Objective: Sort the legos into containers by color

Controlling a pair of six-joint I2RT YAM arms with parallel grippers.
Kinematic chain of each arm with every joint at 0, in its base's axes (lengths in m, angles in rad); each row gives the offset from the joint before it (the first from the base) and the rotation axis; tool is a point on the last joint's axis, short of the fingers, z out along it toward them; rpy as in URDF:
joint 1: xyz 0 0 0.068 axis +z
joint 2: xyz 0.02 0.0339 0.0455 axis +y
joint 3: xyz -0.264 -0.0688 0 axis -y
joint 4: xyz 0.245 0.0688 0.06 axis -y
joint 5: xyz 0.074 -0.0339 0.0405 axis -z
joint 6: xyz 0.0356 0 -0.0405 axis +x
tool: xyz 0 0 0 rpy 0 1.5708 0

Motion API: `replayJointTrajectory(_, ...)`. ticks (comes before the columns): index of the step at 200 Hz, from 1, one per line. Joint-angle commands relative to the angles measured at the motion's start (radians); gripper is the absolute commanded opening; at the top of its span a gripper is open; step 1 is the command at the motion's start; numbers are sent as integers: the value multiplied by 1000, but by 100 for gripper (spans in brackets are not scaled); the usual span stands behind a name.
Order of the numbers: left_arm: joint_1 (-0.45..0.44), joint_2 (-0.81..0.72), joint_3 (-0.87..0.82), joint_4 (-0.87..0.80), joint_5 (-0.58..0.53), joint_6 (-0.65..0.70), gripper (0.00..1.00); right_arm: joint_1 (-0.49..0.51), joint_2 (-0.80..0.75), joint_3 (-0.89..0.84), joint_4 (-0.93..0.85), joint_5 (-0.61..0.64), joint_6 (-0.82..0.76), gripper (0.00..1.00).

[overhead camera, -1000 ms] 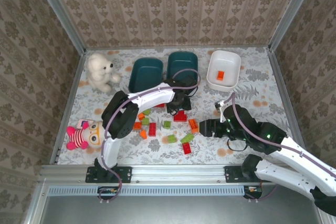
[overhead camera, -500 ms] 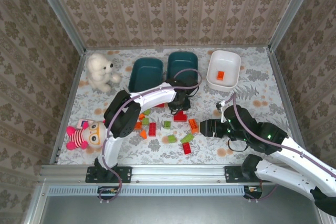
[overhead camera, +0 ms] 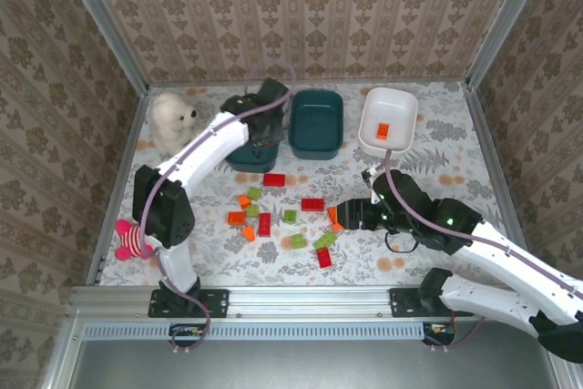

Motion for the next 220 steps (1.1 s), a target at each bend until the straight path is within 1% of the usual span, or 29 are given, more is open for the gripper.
replayJointTrajectory(1, 64, 72, 16, 14, 18, 128, 27, 7, 30, 42, 30, -28, -32, 71)
replayJointTrajectory(26, 127, 198, 111, 23, 62, 174, 27, 7, 58, 59, 28, -39, -38, 72)
replayJointTrajectory(40, 136, 266, 168, 13, 87, 182, 27, 7, 66, 61, 29, -46, -37, 72)
replayJointTrajectory(42, 160, 276, 176, 11, 90, 183, 27, 7, 67, 62, 30, -46, -36, 72)
replayJointTrajectory(45, 170, 287, 186, 6, 95, 182, 27, 7, 68, 62, 30, -48, -35, 72)
replayJointTrajectory(65, 191, 363, 255, -31, 99, 188, 28, 7, 73, 65, 27, -45, -34, 72)
replayJointTrajectory(108, 205, 427, 266, 5, 147, 203, 29, 4, 81, 58, 23, -40, -30, 72)
replayJointTrajectory(161, 216, 452, 268, 47, 180, 203, 32, 3, 111, 43, 16, -67, -35, 73)
replayJointTrajectory(175, 215, 460, 267, 50, 188, 202, 37, -2, 131, 43, -16, -65, -35, 73)
replayJointTrajectory(201, 215, 458, 268, 33, 201, 199, 55, -3, 176, 38, -88, -69, -3, 71)
replayJointTrajectory(220, 213, 422, 258, 28, 199, 195, 65, -2, 207, 33, -133, -70, 58, 69)
